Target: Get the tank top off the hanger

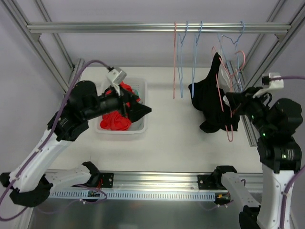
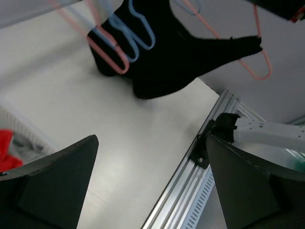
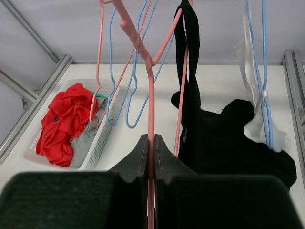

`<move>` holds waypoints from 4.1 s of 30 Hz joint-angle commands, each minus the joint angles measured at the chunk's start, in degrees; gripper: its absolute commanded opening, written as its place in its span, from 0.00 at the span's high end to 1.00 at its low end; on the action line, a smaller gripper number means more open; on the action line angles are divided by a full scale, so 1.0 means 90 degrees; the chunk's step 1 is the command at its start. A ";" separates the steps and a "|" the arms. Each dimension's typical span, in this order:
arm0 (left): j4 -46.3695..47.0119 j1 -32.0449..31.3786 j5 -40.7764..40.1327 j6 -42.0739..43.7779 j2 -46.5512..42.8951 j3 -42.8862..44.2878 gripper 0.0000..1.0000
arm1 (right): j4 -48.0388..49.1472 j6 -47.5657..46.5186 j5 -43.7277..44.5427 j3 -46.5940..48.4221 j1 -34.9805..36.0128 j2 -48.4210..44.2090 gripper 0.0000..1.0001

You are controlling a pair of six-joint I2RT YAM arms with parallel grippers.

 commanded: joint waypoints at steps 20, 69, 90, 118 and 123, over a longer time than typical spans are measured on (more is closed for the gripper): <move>0.1033 -0.2518 -0.0146 0.1502 0.5566 0.5641 0.19 | -0.3438 0.0665 -0.1070 0.2635 0.0083 -0.1373 1.00; 0.4089 -0.2694 -0.0038 0.0117 0.1582 -0.1837 1.00 | 0.9439 0.1555 0.0354 -0.3758 0.1948 -0.2809 1.00; 0.3388 -0.2733 -0.2324 -0.0481 0.1818 -0.2748 0.34 | 0.0546 0.0138 0.2241 -0.0823 0.1948 -0.1052 1.00; 0.2293 -0.3250 -0.2226 -0.0539 0.1074 -0.3188 0.01 | 0.1689 0.1056 0.0629 0.1640 0.0806 0.3608 1.00; 0.2293 -0.3426 -0.2519 -0.0490 0.1746 -0.2652 0.01 | 0.1679 0.1222 0.0298 0.1493 0.0562 0.3666 1.00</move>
